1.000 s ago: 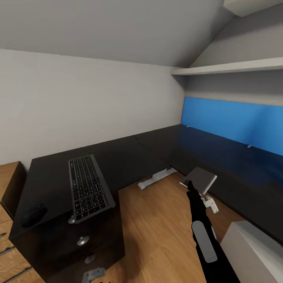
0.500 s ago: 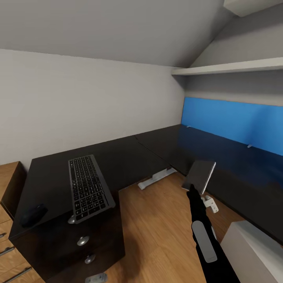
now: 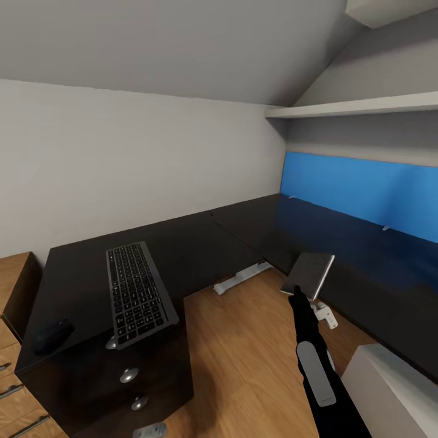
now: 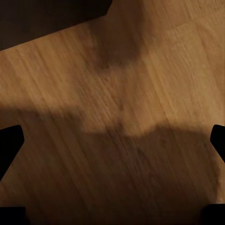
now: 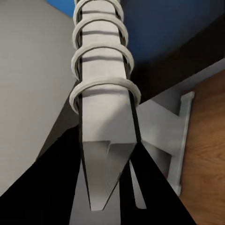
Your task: In the bedroom, organize the workspace by keeping the computer under the desk, ensuring the monitor is on the desk, placing the keyboard on the desk next to the monitor, placing the mouse on the desk next to the keyboard, moving the folder from the swivel chair onto the desk next to the mouse, stacking the notebook on top of the folder with the pen on top of the notebook, and positioning the swivel chair next to the desk.
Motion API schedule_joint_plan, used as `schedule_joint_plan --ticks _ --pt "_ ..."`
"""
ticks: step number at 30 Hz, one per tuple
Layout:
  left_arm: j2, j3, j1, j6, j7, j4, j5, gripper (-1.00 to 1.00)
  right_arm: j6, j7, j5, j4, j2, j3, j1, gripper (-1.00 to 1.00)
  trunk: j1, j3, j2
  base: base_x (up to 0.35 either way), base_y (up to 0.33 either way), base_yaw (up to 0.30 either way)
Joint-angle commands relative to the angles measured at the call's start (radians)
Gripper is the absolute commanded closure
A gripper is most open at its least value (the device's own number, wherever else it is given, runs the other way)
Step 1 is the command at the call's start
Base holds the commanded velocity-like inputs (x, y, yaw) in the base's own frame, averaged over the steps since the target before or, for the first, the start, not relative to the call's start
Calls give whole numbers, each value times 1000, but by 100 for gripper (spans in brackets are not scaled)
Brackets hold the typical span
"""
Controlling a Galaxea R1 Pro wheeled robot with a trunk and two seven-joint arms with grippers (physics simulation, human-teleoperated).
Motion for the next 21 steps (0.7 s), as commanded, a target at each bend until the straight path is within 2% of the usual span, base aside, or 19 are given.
schedule_joint_plan --ticks 1,9,15,16,18,21 --pt "1 -4 -1 1 9 -2 10 -100 -3 -2 -15 -2 0 1 0 100 -4 2 7 0 0 0" --pt "1 -4 -1 0 9 -2 10 -100 20 2 -19 -8 0 9 0 100 -35 27 63 0 0 0" --pt "1 -5 -1 1 9 -2 9 -100 185 4 -27 -16 0 5 0 100 -35 27 63 0 0 0" --pt "1 -5 -1 0 9 -2 9 -100 272 4 -61 -19 0 2 0 100 -35 27 63 0 0 0" --pt "1 -5 -1 0 9 -2 9 -100 310 4 -89 -21 0 1 0 100 -35 27 63 0 0 0" --pt "1 -6 -1 1 9 -2 9 -100 396 3 -159 -39 -1 2 0 100 -35 27 63 0 0 0"
